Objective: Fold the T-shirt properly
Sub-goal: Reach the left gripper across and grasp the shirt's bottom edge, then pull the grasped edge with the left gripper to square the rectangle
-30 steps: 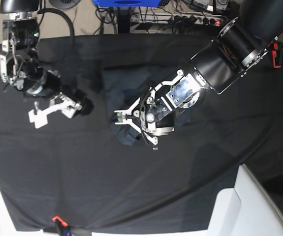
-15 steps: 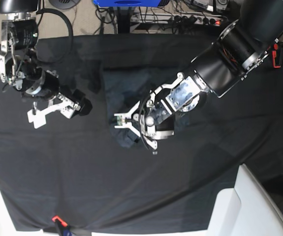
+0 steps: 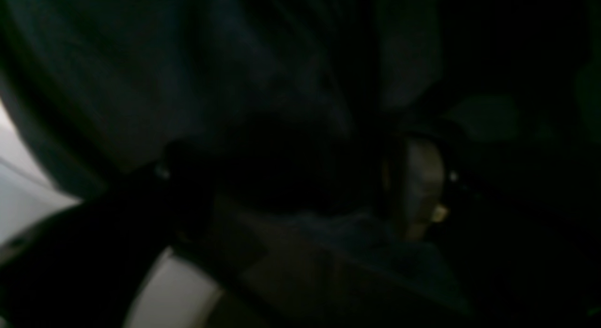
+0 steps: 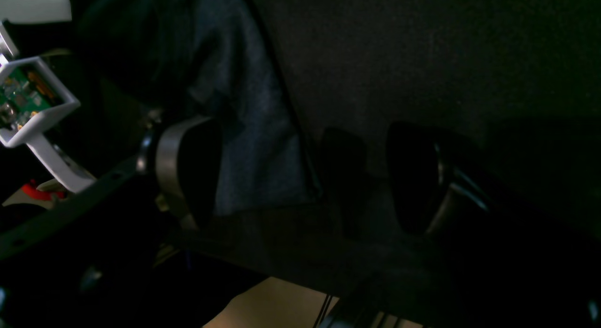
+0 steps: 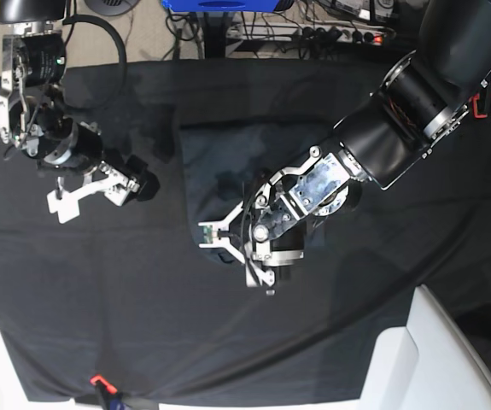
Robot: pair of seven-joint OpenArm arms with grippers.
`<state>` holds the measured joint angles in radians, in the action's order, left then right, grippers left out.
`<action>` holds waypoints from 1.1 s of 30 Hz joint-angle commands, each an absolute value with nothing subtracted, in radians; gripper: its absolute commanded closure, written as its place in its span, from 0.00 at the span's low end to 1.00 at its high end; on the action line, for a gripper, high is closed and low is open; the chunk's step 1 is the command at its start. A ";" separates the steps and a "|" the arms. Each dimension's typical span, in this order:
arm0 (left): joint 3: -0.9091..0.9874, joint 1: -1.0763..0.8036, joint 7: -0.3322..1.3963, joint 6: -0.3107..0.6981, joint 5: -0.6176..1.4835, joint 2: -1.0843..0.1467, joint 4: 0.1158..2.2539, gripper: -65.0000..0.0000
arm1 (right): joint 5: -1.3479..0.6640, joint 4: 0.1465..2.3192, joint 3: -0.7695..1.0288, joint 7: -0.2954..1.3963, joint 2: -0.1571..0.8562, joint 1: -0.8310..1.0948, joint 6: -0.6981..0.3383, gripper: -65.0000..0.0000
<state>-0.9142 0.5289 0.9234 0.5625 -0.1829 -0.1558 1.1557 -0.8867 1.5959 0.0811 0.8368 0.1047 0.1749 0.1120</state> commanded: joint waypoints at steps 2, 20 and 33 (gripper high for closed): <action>-0.908 0.572 0.923 0.559 -0.236 -0.154 1.168 0.01 | -0.901 1.612 0.085 0.826 0.113 0.162 0.105 0.22; -0.894 0.509 0.981 0.559 -0.289 -0.265 1.314 0.00 | -0.901 1.612 0.076 0.834 0.111 0.163 0.105 0.22; -0.891 0.503 0.984 0.559 -0.297 -0.234 1.351 0.00 | -0.901 1.658 -0.028 0.834 0.151 0.199 0.099 0.22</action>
